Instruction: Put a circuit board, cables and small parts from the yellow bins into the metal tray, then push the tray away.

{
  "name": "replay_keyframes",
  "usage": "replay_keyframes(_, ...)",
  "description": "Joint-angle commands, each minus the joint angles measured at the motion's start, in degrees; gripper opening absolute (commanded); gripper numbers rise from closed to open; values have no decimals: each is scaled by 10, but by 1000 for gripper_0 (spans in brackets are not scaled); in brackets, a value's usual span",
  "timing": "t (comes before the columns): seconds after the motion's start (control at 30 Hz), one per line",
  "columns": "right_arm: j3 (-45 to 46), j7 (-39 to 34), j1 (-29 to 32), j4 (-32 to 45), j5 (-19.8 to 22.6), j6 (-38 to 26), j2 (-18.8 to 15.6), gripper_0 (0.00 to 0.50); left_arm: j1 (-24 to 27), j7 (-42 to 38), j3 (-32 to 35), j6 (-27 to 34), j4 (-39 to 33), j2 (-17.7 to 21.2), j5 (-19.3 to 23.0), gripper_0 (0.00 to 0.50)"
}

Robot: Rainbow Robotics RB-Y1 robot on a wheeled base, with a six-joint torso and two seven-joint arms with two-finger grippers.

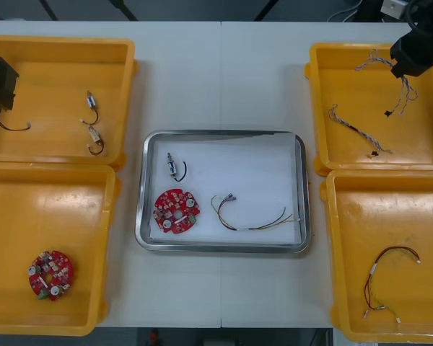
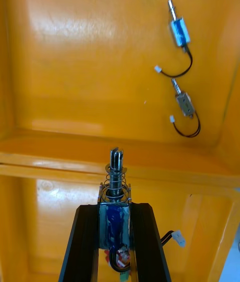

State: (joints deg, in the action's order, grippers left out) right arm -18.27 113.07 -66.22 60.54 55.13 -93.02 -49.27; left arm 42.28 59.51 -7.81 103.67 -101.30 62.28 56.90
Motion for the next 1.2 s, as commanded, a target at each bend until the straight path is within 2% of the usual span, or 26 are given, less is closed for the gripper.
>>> replay_keyframes(0.03, 50, -9, 31, 81, -2, -31, -21, 0, -11, -62, 26, 29, -28, -14, -5, 0)
replay_keyframes(0.27, 78, -21, 70, 184, 3, -79, -11, 0, -11, -164, 26, 54, -58, -52, -7, 0)
replay_keyframes(0.43, 78, -31, 91, 240, 13, -89, -5, 0, -11, -222, 25, 63, -85, -84, -15, 0)
replay_keyframes(0.57, 78, -42, 107, 283, 22, -90, 9, 0, -13, -263, 21, 63, -115, -118, -51, 0)
replay_keyframes(0.67, 75, -46, 121, 317, 25, -90, 24, 0, -13, -278, 5, 63, -126, -121, -65, 0)
replay_keyframes(0.9, 28, -51, 132, 385, 28, -90, 53, 0, -13, -275, 3, 63, -126, -121, -65, 0)
replay_keyframes(1.2, -39, -68, 132, 413, 4, -87, 104, 0, -13, -269, 3, 63, -126, -121, -64, 0)
